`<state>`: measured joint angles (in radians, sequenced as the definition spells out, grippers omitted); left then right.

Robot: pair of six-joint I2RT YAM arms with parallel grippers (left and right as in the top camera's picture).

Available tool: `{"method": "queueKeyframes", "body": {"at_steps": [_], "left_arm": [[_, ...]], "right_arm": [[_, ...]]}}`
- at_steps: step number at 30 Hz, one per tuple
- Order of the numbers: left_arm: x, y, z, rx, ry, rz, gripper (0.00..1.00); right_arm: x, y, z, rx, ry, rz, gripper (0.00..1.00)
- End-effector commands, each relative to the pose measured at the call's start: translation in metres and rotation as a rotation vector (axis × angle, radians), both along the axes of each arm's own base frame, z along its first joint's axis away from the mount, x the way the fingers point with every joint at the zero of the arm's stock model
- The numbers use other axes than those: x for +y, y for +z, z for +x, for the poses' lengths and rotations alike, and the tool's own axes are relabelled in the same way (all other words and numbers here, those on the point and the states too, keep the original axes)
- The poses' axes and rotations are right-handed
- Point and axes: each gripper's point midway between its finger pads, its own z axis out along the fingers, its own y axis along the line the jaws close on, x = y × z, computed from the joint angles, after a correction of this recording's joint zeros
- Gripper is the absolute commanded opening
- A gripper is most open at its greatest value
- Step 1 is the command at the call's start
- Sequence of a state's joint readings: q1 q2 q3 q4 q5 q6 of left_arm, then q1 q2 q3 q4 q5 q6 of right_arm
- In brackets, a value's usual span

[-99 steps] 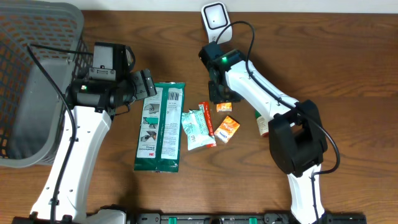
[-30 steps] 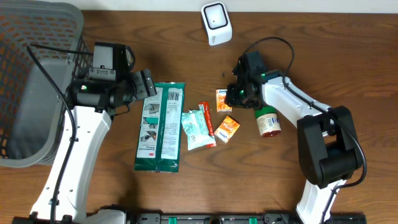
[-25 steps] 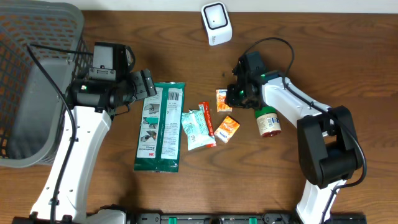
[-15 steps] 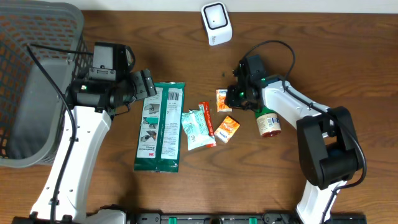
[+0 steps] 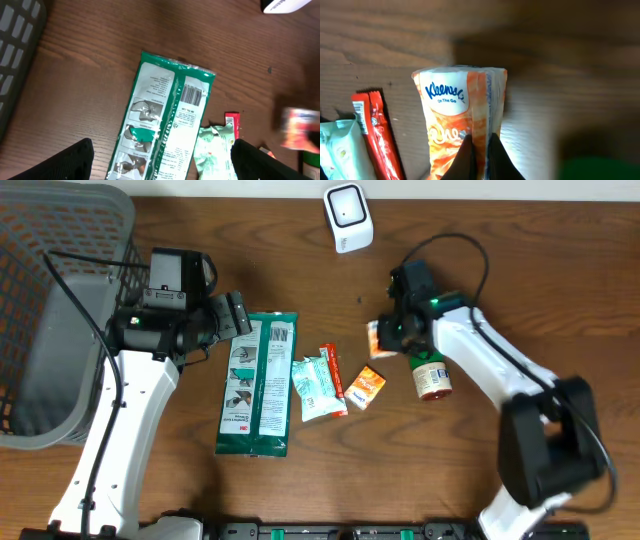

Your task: Scan the item barcode

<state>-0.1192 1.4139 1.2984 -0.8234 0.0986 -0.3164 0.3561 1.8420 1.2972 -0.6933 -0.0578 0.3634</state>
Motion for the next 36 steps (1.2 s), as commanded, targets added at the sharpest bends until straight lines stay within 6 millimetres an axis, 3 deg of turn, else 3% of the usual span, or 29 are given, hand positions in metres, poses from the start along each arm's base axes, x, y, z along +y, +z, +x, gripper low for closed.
{"method": "queueKeyframes", "body": {"at_steps": [1, 7, 14, 24, 26, 27, 31, 36], "left_arm": [[0.002, -0.002, 0.0, 0.005, -0.002, 0.01, 0.88], [0.002, -0.002, 0.0, 0.005, -0.002, 0.01, 0.88], [0.002, -0.002, 0.0, 0.005, -0.002, 0.01, 0.88], [0.002, -0.001, 0.0, 0.005, -0.002, 0.01, 0.88], [0.002, -0.001, 0.0, 0.005, -0.002, 0.01, 0.88], [0.002, -0.001, 0.0, 0.005, -0.002, 0.01, 0.88], [0.002, -0.002, 0.0, 0.005, -0.002, 0.01, 0.88], [0.002, -0.002, 0.0, 0.005, -0.002, 0.01, 0.88]], "right_arm": [[-0.011, 0.055, 0.01, -0.196, 0.003, -0.198, 0.01], [0.003, 0.061, -0.008, -0.279, 0.075, -0.472, 0.01], [0.021, 0.059, -0.011, -0.439, 0.131, -0.831, 0.01], [0.033, -0.004, -0.007, -0.385, 0.231, -0.953, 0.01], [0.033, -0.006, -0.007, -0.382, 0.233, -0.955, 0.02], [0.034, -0.006, -0.007, -0.384, 0.232, -0.953, 0.04], [0.034, -0.007, -0.008, -0.382, 0.234, -0.95, 0.38], [0.041, -0.021, -0.012, -0.327, 0.257, -0.864, 0.51]]}}
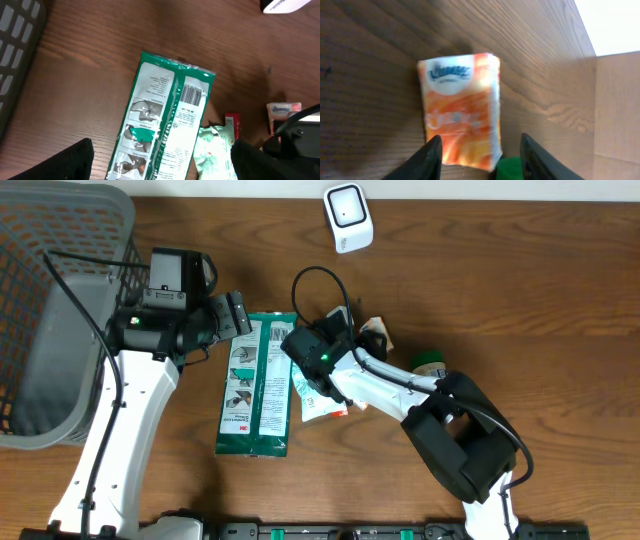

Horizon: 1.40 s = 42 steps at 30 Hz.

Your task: Scan the item barcode

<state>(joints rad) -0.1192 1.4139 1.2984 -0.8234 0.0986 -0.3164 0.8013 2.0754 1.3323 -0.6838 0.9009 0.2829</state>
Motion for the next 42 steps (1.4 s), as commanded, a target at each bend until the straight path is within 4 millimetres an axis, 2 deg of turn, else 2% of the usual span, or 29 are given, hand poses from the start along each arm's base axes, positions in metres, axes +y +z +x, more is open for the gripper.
{"method": "queueKeyframes", "body": {"at_steps": [1, 3, 6, 12, 15, 18, 23, 26, 28, 32, 36, 42], "left_arm": [[0.002, -0.002, 0.0, 0.005, -0.002, 0.01, 0.88], [0.002, -0.001, 0.0, 0.005, -0.002, 0.01, 0.88], [0.002, -0.001, 0.0, 0.005, -0.002, 0.01, 0.88], [0.002, -0.002, 0.0, 0.005, -0.002, 0.01, 0.88], [0.002, -0.002, 0.0, 0.005, -0.002, 0.01, 0.88], [0.002, -0.001, 0.0, 0.005, -0.002, 0.01, 0.88], [0.002, -0.001, 0.0, 0.005, -0.002, 0.01, 0.88], [0.002, -0.002, 0.0, 0.005, -0.002, 0.01, 0.88], [0.002, -0.002, 0.0, 0.005, -0.002, 0.01, 0.88], [0.002, -0.002, 0.0, 0.005, -0.002, 0.01, 0.88], [0.002, -0.002, 0.0, 0.005, -0.002, 0.01, 0.88], [0.002, -0.001, 0.0, 0.005, -0.002, 0.01, 0.88]], "right_arm": [[0.005, -0.008, -0.002, 0.045, -0.004, 0.066, 0.52], [0.007, -0.012, -0.002, 0.077, -0.008, 0.105, 0.54], [0.01, -0.006, 0.002, 0.109, -0.018, 0.157, 0.56], [0.02, 0.037, 0.016, 0.169, -0.039, 0.347, 0.57], [0.016, 0.054, 0.023, 0.209, -0.064, 0.474, 0.57], [0.004, 0.06, 0.026, 0.278, -0.103, 0.62, 0.56], [-0.03, 0.048, 0.028, 0.424, -0.224, 0.854, 0.52], [-0.053, 0.035, 0.028, 0.469, -0.297, 0.954, 0.44], [-0.065, 0.022, 0.028, 0.486, -0.327, 1.009, 0.42], [-0.07, 0.008, 0.026, 0.507, -0.3, 1.085, 0.41], [-0.059, 0.001, 0.025, 0.529, -0.206, 1.161, 0.4], [-0.058, -0.015, 0.022, 0.513, -0.197, 1.128, 0.34]]}}
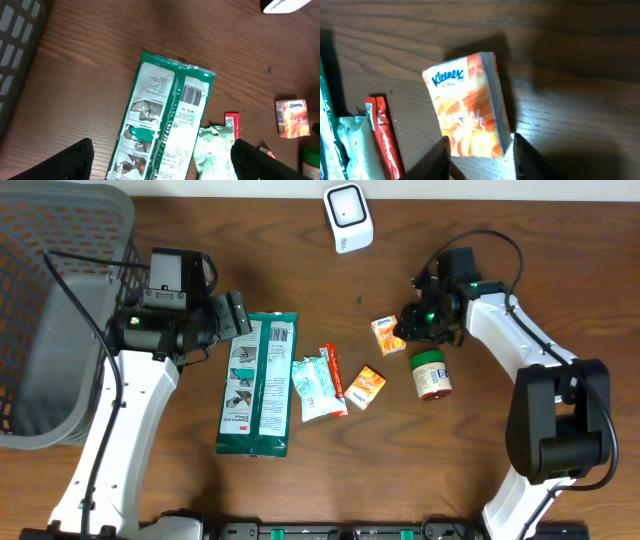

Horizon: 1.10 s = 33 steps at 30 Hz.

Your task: Scan the item barcode

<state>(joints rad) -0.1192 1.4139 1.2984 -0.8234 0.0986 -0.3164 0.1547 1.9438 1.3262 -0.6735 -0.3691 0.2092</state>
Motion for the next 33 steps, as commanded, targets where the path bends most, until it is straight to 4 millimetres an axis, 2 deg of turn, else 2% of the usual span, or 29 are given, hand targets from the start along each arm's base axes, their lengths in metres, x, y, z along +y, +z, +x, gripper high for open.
{"method": "queueKeyframes", "body": {"at_steps": [1, 8, 12, 13, 14, 15, 17, 19, 22, 24, 27, 28, 33], "left_arm": [[0.002, -0.002, 0.0, 0.005, -0.002, 0.01, 0.88], [0.002, -0.001, 0.0, 0.005, -0.002, 0.01, 0.88], [0.002, -0.002, 0.0, 0.005, -0.002, 0.01, 0.88], [0.002, -0.001, 0.0, 0.005, -0.002, 0.01, 0.88], [0.002, -0.002, 0.0, 0.005, -0.002, 0.01, 0.88], [0.002, -0.002, 0.0, 0.005, -0.002, 0.01, 0.88], [0.002, -0.002, 0.0, 0.005, -0.002, 0.01, 0.88], [0.002, -0.002, 0.0, 0.005, -0.002, 0.01, 0.88], [0.002, -0.001, 0.0, 0.005, -0.002, 0.01, 0.88], [0.002, -0.001, 0.0, 0.005, -0.002, 0.01, 0.88], [0.002, -0.001, 0.0, 0.005, -0.002, 0.01, 0.88], [0.002, -0.002, 0.0, 0.005, -0.002, 0.01, 0.88], [0.002, -0.001, 0.0, 0.005, -0.002, 0.01, 0.88]], "right_arm": [[0.005, -0.014, -0.007, 0.013, 0.035, 0.002, 0.33], [0.001, -0.038, -0.004, -0.047, 0.012, -0.02, 0.31], [0.002, -0.044, -0.004, -0.068, 0.009, -0.016, 0.28], [0.002, -0.045, -0.004, -0.07, 0.009, -0.016, 0.23], [0.002, -0.045, -0.004, -0.07, 0.009, -0.016, 0.1], [0.002, -0.044, -0.004, -0.071, 0.009, -0.015, 0.02], [0.002, -0.037, 0.0, -0.09, 0.007, -0.013, 0.01], [-0.002, -0.019, 0.009, -0.13, -0.001, -0.036, 0.01], [-0.01, 0.029, 0.024, -0.227, 0.005, -0.114, 0.01], [-0.013, 0.069, 0.029, -0.299, 0.017, -0.184, 0.01], [-0.022, 0.125, 0.028, -0.376, -0.011, -0.32, 0.01], [-0.022, 0.137, 0.026, -0.39, -0.013, -0.344, 0.01], [-0.006, 0.209, 0.019, -0.457, -0.008, -0.433, 0.01]]}}
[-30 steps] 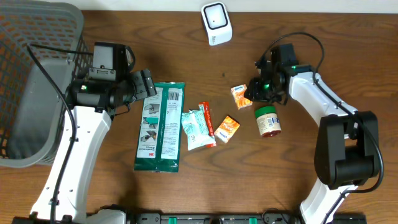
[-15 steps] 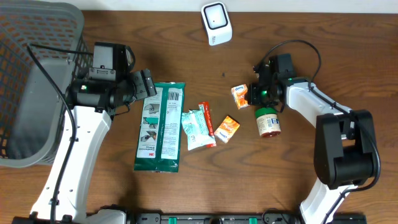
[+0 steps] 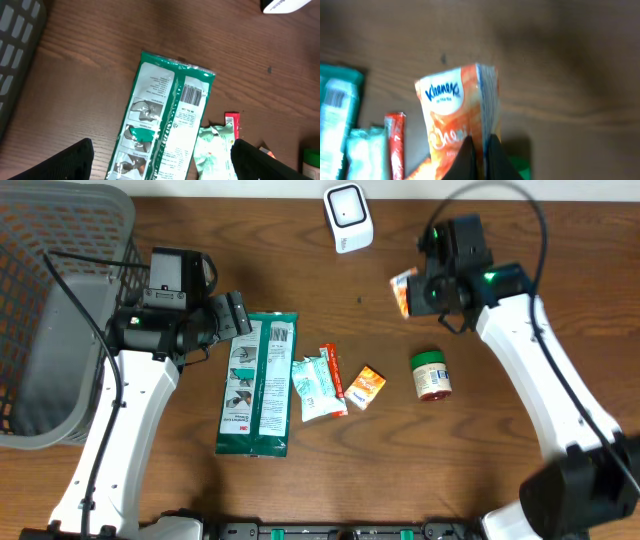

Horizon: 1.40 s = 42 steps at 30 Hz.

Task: Scan the item barcode
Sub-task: 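Raise the Kleenex pack to the white barcode scanner with the right gripper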

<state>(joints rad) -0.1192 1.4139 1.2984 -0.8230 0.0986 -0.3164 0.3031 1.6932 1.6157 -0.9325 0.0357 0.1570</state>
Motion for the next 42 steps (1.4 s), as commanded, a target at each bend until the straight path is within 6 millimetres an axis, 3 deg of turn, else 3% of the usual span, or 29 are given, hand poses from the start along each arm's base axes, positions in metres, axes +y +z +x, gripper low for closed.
{"method": "queueKeyframes", "body": {"at_steps": [1, 3, 7, 11, 14, 19, 22, 30, 36, 42], "left_arm": [[0.002, -0.002, 0.0, 0.006, -0.002, 0.01, 0.88], [0.002, -0.002, 0.0, 0.005, -0.002, 0.01, 0.88], [0.002, -0.002, 0.0, 0.005, -0.002, 0.01, 0.88], [0.002, -0.002, 0.0, 0.005, -0.002, 0.01, 0.88], [0.002, -0.002, 0.0, 0.005, -0.002, 0.01, 0.88], [0.002, -0.002, 0.0, 0.005, -0.002, 0.01, 0.88], [0.002, -0.002, 0.0, 0.005, -0.002, 0.01, 0.88], [0.002, -0.002, 0.0, 0.005, -0.002, 0.01, 0.88], [0.002, -0.002, 0.0, 0.005, -0.002, 0.01, 0.88], [0.002, -0.002, 0.0, 0.005, -0.002, 0.01, 0.88]], "right_arm": [[-0.003, 0.057, 0.005, -0.116, -0.045, -0.119, 0.01], [-0.003, 0.085, 0.007, -0.152, -0.053, -0.13, 0.01], [-0.008, 0.12, 0.015, -0.195, -0.085, -0.154, 0.01], [-0.007, 0.127, 0.027, -0.188, -0.092, -0.174, 0.01], [-0.001, 0.121, 0.05, -0.215, -0.073, -0.208, 0.01], [0.014, 0.084, 0.097, -0.252, -0.076, -0.301, 0.01], [0.038, 0.051, 0.125, -0.266, -0.002, -0.35, 0.01], [0.067, -0.005, 0.187, -0.397, -0.017, -0.458, 0.01], [0.075, -0.04, 0.212, -0.466, -0.02, -0.656, 0.01], [0.101, -0.071, 0.226, -0.519, 0.107, -0.875, 0.01]]}}
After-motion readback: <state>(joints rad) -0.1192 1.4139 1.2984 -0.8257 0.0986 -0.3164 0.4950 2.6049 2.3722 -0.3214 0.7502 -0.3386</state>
